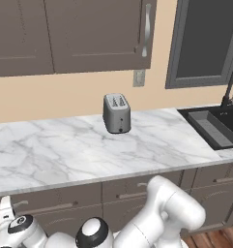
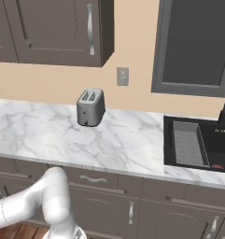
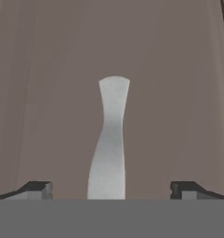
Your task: Take the pizza cutter from the drawer on the left and place it on the dining counter for cutting.
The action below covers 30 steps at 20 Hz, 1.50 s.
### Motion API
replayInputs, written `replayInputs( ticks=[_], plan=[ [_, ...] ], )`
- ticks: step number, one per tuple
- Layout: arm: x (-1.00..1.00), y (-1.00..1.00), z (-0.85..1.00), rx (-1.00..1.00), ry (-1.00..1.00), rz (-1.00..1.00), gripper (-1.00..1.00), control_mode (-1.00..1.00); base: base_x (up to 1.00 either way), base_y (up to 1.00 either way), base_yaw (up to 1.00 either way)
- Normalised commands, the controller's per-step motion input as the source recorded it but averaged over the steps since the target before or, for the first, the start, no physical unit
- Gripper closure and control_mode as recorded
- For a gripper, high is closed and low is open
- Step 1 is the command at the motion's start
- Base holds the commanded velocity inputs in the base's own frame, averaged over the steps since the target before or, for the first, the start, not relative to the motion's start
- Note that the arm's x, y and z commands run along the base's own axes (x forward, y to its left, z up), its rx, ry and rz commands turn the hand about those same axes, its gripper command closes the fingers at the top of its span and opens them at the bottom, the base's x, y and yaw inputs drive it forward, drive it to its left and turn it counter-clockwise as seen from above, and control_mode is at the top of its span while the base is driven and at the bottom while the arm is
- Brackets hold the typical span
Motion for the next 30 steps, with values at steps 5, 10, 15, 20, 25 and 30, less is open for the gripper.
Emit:
replayInputs(
  ticks=[5,10,15,20,25,30],
  plan=[
    [0.09,0.0,-0.84,-0.03,-0.15,0.0,-1.0,-1.0,0.0,0.0,0.0],
    [0.2,-0.03,-0.63,-0.02,-0.22,0.0,-1.0,-1.0,0.0,0.0,0.0],
    [0.29,-0.09,-0.7,-0.01,-0.2,0.0,-1.0,-1.0,0.0,0.0,0.0],
    [0.26,-0.09,-0.72,0.0,-0.17,0.0,-1.0,-1.0,0.0,0.0,0.0],
    [0.24,-0.04,-0.53,-0.01,-0.17,0.0,-1.0,-1.0,0.0,0.0,0.0],
    [0.26,-0.02,-0.42,-0.02,-0.13,0.0,-1.0,-1.0,0.0,0.0,0.0]
  ],
)
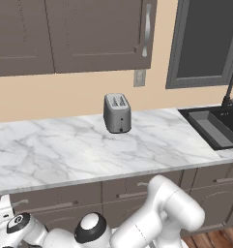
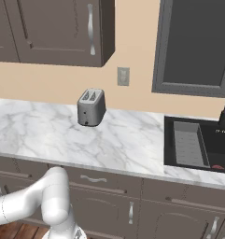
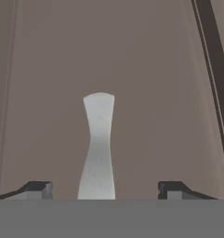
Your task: Take the pizza cutter from the drawer on the left and place it on the dining counter for cutting.
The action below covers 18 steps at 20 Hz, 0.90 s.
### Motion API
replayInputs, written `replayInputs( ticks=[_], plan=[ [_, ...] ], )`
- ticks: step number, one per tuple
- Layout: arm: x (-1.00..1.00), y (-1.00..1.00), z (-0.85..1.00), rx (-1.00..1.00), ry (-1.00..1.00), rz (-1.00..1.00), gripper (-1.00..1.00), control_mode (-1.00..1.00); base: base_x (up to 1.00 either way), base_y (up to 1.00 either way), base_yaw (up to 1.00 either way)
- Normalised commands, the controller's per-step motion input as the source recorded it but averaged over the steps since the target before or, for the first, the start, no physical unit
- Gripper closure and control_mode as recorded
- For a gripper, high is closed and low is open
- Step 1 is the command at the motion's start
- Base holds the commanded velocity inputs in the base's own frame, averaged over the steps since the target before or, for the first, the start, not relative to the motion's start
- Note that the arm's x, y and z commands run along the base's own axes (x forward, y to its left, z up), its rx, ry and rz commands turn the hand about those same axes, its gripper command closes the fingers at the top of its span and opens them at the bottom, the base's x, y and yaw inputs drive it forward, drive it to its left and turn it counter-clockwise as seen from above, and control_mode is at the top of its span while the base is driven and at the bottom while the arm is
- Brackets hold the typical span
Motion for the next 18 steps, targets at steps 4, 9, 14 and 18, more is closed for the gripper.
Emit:
replayInputs(
  ticks=[4,9,14,18],
  plan=[
    [0.21,-0.06,-0.47,-0.01,-0.17,0.0,-1.0,-1.0,0.0,0.0,0.0],
    [0.17,-0.03,-0.42,-0.03,-0.17,0.0,1.0,-1.0,0.0,0.0,0.0],
    [0.12,0.0,-0.3,-0.04,-0.09,0.0,1.0,-1.0,0.0,0.0,0.0],
    [0.05,0.0,-0.18,-0.02,-0.05,0.0,1.0,-1.0,0.0,0.0,0.0]
  ],
)
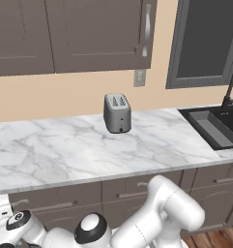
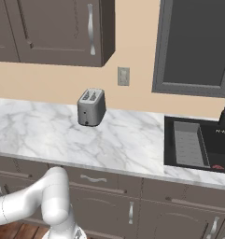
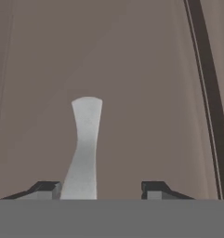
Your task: Take the pizza cutter from the drawer on the left and place it on the dining counter for cutting.
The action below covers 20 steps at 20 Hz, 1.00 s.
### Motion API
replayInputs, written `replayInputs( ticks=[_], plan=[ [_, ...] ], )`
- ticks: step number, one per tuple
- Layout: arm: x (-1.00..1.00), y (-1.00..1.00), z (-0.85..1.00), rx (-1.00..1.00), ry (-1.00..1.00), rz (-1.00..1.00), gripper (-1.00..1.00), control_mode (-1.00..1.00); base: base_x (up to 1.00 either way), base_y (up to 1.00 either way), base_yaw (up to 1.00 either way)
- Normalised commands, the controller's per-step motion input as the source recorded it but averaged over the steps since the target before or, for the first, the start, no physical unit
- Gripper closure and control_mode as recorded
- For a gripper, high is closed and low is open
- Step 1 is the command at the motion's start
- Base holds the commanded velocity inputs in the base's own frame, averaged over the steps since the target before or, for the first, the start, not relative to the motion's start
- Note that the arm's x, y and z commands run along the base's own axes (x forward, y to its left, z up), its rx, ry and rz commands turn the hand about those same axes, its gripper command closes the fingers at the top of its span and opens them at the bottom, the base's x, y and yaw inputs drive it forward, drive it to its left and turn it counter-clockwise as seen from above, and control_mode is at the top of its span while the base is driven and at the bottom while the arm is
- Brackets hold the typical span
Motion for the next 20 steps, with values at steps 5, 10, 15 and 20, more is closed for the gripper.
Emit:
replayInputs(
  ticks=[5,10,15,20],
  plan=[
    [0.0,0.0,-0.09,-0.01,-0.06,0.0,1.0,-1.0,0.0,0.0,0.0],
    [0.0,0.0,0.0,0.0,-0.01,0.0,1.0,-1.0,0.0,0.0,0.0],
    [-0.25,0.0,-0.03,0.0,0.0,0.0,1.0,-1.0,0.0,0.0,0.0],
    [-0.64,0.0,-0.13,0.0,0.0,0.0,1.0,-1.0,0.0,0.0,0.0]
  ],
)
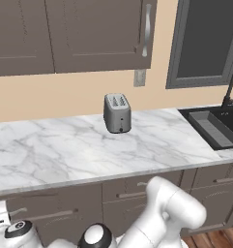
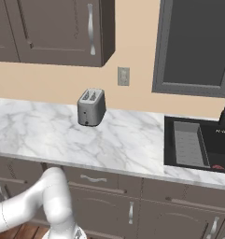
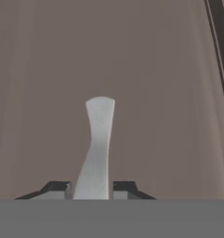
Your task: Take the pizza cutter from the drawer on the left and place it on the dining counter for cutting.
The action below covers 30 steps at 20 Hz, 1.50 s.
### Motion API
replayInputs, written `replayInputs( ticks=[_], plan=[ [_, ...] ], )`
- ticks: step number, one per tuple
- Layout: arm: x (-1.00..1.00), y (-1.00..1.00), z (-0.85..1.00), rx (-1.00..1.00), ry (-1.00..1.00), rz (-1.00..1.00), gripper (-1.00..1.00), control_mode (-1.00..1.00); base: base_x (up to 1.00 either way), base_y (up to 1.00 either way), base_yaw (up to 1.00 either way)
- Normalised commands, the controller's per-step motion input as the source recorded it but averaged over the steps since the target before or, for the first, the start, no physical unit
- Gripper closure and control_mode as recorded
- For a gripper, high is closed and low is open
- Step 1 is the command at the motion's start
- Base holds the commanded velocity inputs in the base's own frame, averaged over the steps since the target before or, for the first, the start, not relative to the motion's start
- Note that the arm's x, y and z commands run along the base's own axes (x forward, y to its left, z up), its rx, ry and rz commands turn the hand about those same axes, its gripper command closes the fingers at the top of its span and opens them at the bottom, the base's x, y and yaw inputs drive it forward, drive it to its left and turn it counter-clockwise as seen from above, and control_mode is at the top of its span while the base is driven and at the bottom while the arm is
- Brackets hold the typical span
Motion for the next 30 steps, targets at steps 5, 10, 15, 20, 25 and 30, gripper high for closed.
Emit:
replayInputs(
  ticks=[5,10,15,20,25,30],
  plan=[
    [-0.88,0.0,-0.12,0.0,-0.01,0.0,1.0,-1.0,0.0,0.0,0.0],
    [-0.8,0.0,-0.08,0.0,0.0,0.0,1.0,-1.0,0.0,0.0,0.0],
    [-0.72,0.0,-0.03,0.0,0.0,-0.01,1.0,-1.0,0.0,0.0,0.0],
    [-0.67,0.0,0.0,0.0,0.0,-0.01,1.0,-1.0,0.0,0.0,0.0],
    [-0.61,0.0,0.0,0.0,0.0,0.0,1.0,-1.0,0.0,0.0,0.0],
    [-0.54,0.0,0.0,0.0,0.0,0.0,1.0,-1.0,0.0,0.0,0.0]
  ],
)
